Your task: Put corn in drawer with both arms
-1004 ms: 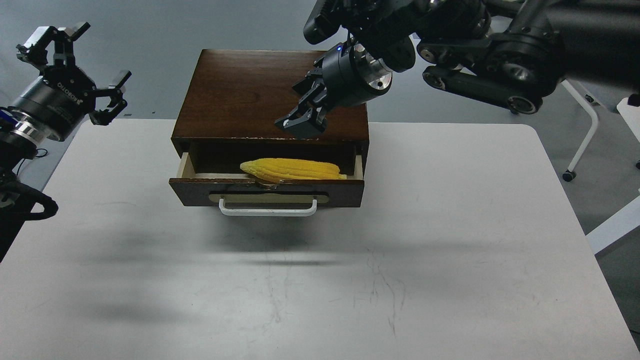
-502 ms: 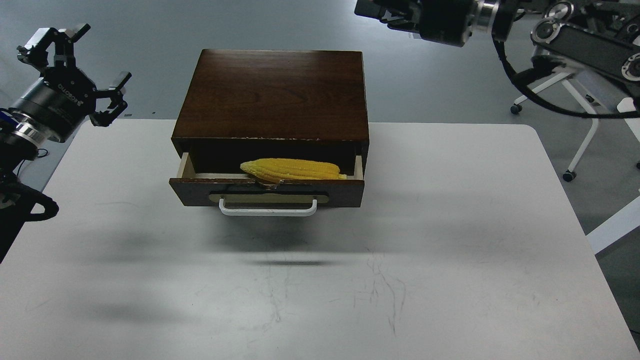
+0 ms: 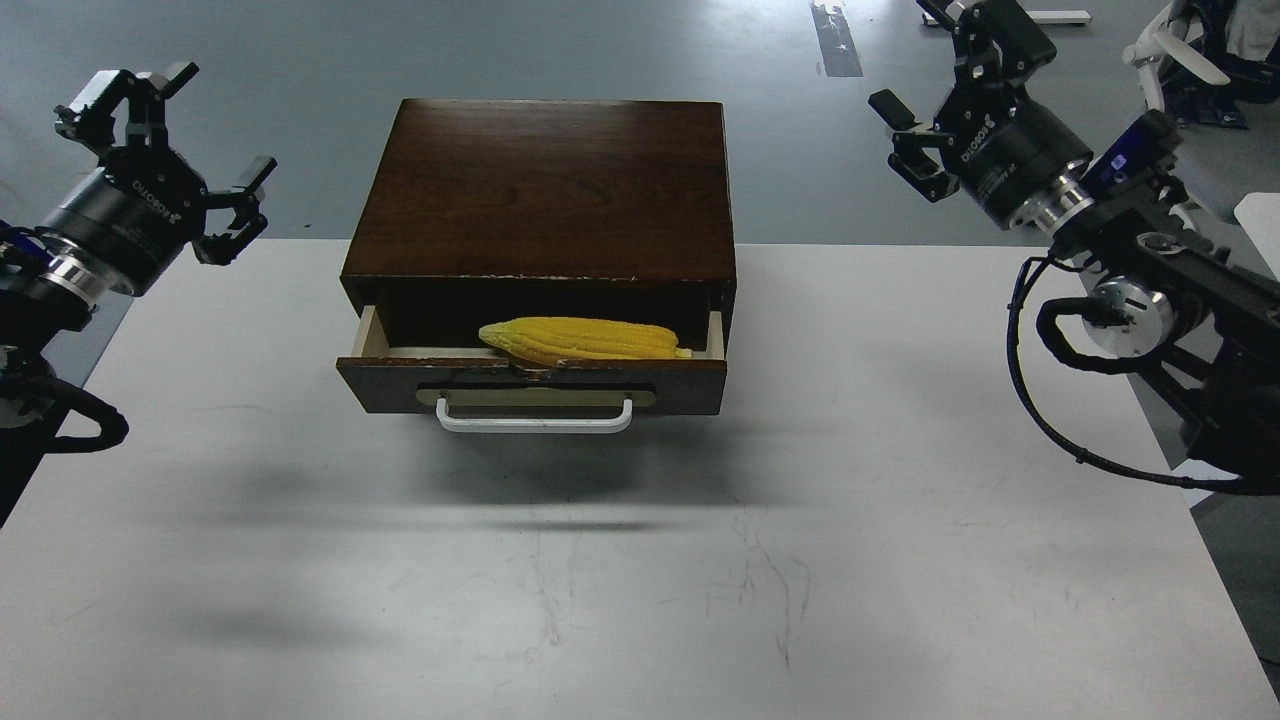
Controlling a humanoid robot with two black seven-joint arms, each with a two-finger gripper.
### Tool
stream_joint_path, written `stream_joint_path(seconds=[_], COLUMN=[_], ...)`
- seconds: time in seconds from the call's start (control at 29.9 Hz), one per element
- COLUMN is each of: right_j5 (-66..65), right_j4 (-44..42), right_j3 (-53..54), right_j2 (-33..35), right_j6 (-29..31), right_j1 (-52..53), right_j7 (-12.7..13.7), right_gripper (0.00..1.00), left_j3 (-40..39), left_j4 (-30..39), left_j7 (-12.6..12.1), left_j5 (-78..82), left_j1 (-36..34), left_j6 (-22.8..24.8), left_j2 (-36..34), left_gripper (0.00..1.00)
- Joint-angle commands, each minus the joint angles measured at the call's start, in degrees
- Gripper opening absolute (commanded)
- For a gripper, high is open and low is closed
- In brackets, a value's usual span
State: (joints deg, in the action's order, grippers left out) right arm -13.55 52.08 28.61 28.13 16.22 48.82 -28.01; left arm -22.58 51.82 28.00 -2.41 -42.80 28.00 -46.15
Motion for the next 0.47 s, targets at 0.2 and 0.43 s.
stream_joint_path(seconds=[0.2, 0.43], right_j5=[0.11, 0.11], right_j4=[-3.56, -3.56], right_j3=[4.53, 4.53], right_j2=[-4.74, -6.59], right_j6=[-0.05, 0.13], right_j1=[-8.57, -11.12], right_j7=[0.01, 0.01], right_gripper=[1.00, 1.00], left_j3=[0.08, 0.00], left_j4=[-0.05, -0.14], left_j7=[0.00, 0.00], left_j5=[0.21, 0.21], left_j1=[2.46, 2.72], left_j6=[0.00, 0.00], left_j2=[1.77, 2.47], left_gripper=[0.99, 0.99])
